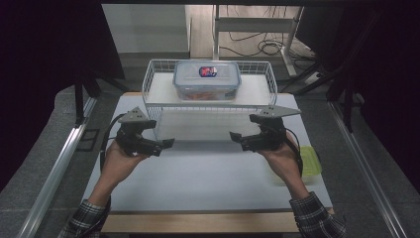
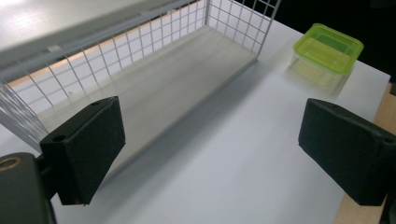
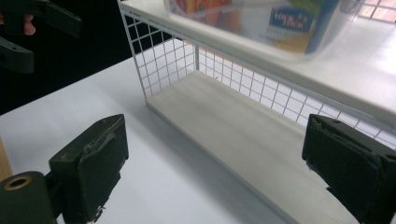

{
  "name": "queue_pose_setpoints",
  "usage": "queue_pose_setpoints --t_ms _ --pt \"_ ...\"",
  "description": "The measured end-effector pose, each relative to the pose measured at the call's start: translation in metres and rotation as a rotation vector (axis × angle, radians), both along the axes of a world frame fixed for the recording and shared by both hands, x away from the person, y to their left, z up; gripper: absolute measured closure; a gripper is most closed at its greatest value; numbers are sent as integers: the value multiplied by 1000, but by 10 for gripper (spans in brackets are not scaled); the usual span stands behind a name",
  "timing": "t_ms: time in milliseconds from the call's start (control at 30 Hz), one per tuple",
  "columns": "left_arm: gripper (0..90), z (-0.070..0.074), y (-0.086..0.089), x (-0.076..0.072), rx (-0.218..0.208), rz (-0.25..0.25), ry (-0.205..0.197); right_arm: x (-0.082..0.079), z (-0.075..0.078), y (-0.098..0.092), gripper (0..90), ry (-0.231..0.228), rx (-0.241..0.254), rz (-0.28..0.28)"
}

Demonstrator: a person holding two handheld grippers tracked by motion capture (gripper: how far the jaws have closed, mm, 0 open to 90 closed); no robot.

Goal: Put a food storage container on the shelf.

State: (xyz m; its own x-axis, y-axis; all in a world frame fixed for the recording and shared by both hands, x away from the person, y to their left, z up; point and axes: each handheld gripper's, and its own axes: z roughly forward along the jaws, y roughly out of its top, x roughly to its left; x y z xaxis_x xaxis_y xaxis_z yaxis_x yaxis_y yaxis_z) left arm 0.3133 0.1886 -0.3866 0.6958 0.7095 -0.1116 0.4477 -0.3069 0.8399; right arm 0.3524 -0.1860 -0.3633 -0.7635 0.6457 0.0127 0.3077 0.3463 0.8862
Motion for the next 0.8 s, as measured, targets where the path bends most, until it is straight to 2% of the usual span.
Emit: queue_pose_setpoints --t_ms 267,367,500,567,633,800 --pt "49 -22 -1 -18 -1 4 3 -16 -18 -10 50 6 2 0" --pt "39 -31 0 -24 6 12 -4 -22 -24 -13 49 5 4 -2" --pt "34 -44 2 -34 -8 20 -17 -29 -32 -18 50 4 7 -7" --pt "33 -50 2 -39 -12 14 -17 -32 -37 -20 50 7 4 -9" --pt "31 -57 1 -42 -4 12 -20 -38 -45 -21 49 -4 -20 -23" --pt "25 -70 -1 -49 -5 3 -24 -43 -56 -23 50 6 -16 -33"
